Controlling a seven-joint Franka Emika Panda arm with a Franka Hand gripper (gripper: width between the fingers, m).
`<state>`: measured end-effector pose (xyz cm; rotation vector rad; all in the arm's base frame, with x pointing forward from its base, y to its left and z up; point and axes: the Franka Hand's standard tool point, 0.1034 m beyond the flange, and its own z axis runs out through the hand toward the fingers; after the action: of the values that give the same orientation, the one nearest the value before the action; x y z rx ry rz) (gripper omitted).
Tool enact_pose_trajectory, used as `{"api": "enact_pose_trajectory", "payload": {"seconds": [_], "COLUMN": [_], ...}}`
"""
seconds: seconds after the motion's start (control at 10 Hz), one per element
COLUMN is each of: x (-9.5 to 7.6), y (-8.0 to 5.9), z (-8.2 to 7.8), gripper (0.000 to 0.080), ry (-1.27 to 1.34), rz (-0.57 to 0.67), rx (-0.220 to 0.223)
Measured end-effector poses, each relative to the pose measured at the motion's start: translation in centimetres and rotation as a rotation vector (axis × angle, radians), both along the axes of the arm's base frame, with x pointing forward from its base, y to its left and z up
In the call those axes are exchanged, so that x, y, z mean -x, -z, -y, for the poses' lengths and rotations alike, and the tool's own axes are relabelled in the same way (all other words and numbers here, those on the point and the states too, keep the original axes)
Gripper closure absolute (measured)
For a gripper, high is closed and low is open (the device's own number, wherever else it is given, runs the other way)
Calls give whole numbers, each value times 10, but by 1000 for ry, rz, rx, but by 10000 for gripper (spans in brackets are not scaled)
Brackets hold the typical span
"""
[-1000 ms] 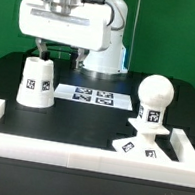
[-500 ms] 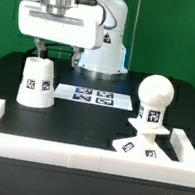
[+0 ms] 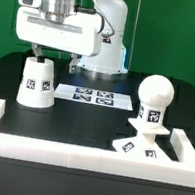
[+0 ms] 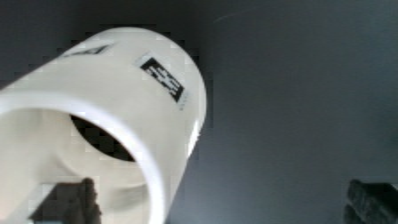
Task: Assemble lamp
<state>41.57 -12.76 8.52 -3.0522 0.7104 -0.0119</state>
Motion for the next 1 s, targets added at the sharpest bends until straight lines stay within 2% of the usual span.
{"api": "enact_pose_trajectory", "payload": {"seconds": [0.3,0.4,0.5,0.6,0.7,0.9,1.0], "x": [-1,0,0,0,0,-1,-1], "y": [3,3,3,3,4,3,3], "z": [1,1,1,1,1,1,1], "gripper": [101,197,333,333,515,756,756], "ry": [-4,-4,-4,-4,-4,-5,-5], "rz": [-1,-2,-3,-4,-4,-1,-1], "rx": [5,6,6,6,6,7,7]}}
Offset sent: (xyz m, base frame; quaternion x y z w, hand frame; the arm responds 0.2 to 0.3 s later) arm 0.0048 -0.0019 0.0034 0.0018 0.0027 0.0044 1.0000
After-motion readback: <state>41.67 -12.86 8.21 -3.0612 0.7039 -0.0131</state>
